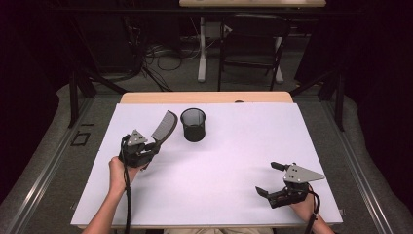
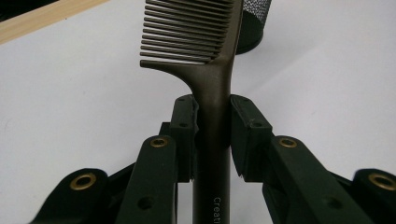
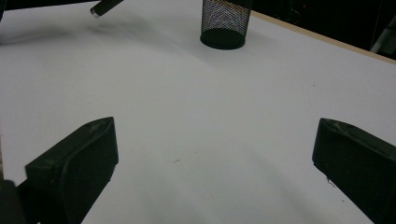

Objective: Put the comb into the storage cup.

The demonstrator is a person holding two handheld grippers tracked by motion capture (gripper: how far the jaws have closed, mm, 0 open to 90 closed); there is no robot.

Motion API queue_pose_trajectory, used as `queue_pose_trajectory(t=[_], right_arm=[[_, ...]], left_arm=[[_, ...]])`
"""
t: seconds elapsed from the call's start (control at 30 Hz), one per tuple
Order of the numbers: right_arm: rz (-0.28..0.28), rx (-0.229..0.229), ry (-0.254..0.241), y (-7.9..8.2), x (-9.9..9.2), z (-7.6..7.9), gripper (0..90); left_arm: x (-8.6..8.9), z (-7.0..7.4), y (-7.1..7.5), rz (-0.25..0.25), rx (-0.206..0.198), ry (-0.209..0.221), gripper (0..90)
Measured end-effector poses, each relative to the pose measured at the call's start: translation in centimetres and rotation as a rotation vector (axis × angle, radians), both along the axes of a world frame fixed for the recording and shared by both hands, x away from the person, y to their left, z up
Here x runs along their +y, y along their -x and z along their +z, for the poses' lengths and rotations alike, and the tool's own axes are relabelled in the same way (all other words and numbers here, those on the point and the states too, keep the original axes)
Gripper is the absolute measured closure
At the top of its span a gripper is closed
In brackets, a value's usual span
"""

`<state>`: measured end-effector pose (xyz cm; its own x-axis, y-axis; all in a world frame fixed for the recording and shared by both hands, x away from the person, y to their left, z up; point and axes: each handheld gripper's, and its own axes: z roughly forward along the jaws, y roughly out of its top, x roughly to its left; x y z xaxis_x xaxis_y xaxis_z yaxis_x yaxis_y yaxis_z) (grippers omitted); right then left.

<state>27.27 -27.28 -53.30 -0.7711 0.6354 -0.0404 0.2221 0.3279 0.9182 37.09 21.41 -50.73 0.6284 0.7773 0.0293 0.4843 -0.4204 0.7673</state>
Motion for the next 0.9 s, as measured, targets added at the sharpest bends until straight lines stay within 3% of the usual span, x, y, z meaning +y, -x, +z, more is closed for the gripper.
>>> queue_pose_trajectory(t=[0.37,0.9], right_arm=[[-0.006,0.005,-0.001,-0.1,0.0,-0.1,0.0],[-0.003,0.004,0.001,-0.1,0.1,-0.1,0.0]], left_arm=[[0.1,0.4,-0.2,0.002,-0.007,0.013,72.7],[-0.3,1.4,-0.8,0.012,-0.051,0.042,72.7]])
